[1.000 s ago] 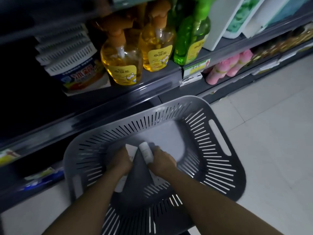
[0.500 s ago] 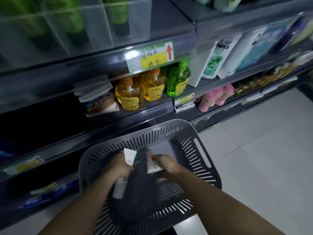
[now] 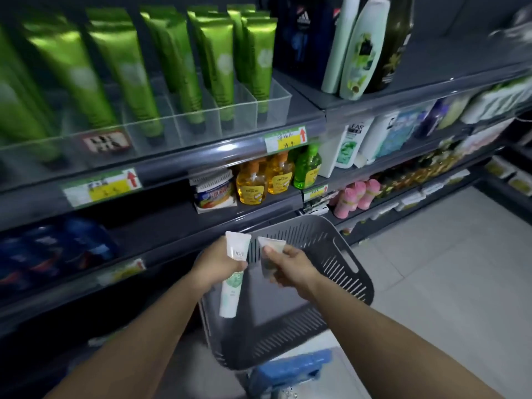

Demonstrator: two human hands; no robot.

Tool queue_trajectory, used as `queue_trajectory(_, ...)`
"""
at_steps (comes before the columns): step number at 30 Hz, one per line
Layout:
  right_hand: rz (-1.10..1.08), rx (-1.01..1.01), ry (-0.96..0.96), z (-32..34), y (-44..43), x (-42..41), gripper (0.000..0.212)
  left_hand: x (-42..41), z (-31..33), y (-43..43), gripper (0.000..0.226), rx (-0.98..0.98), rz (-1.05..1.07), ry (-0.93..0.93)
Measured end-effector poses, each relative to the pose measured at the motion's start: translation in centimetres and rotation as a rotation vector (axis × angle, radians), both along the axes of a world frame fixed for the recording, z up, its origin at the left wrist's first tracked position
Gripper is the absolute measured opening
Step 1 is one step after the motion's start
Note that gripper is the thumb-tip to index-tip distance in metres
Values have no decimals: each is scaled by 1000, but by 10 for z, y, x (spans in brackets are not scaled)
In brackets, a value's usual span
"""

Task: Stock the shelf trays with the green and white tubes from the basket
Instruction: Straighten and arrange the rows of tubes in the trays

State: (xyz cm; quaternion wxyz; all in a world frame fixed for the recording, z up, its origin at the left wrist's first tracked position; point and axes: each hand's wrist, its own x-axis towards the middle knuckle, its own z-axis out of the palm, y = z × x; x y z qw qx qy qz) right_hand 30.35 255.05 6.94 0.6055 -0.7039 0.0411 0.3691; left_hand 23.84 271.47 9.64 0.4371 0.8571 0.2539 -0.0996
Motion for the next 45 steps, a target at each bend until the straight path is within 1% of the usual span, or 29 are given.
queue_trajectory(2, 38, -141, -246, 13, 4, -12, 21, -14, 17, 4, 23, 35, -15, -46)
queue_trajectory(4, 74, -221, -411, 28, 8, -23, 25, -27, 34, 8, 22, 71, -9, -92)
queue_trajectory(5, 101, -244, -469, 37, 10, -29, 26, -33, 41, 11, 26, 82, 11, -108)
queue_trajectory(7, 153, -246, -536, 53, 17, -38, 20, -47, 55, 19, 35, 77, 59, -129)
queue_trajectory(9, 192, -216, -573, 71, 25, -47, 22, -60, 67, 28, 38, 65, 114, -158)
queue_trajectory(13, 268, -147, -719, 106, 46, -60, 21, -87, 99, 44, 35, 66, 198, -253)
queue_trajectory(16, 353, -99, -774, 126, 66, -67, 25, -111, 124, 59, 35, 71, 259, -290)
queue_trajectory(20, 477, -33, -828, 149, 93, -81, 12, -147, 151, 75, 28, 61, 350, -371)
queue_trajectory(22, 528, 13, -834, 161, 106, -91, 12, -166, 162, 81, 23, 79, 418, -415)
queue_trajectory(26, 595, 76, -855, 180, 136, -115, 19, -206, 183, 93, 21, 98, 534, -461)
queue_trajectory(28, 622, 108, -865, 189, 151, -129, 15, -226, 194, 100, 22, 111, 581, -497)
queue_trajectory(30, 641, 151, -887, 200, 166, -145, 14, -247, 203, 110, 23, 114, 610, -541)
queue_trajectory(33, 650, 187, -963, 215, 192, -168, 22, -277, 217, 128, 23, 154, 662, -605)
queue_trajectory(37, 655, 240, -989, 237, 233, -204, 29, -316, 235, 157, 27, 220, 692, -658)
queue_trajectory(41, 654, 267, -1051, 263, 275, -241, 22, -351, 257, 192, 24, 273, 674, -679)
queue_trajectory(45, 600, 300, -1105, 283, 311, -268, 24, -377, 278, 230, 25, 316, 664, -728)
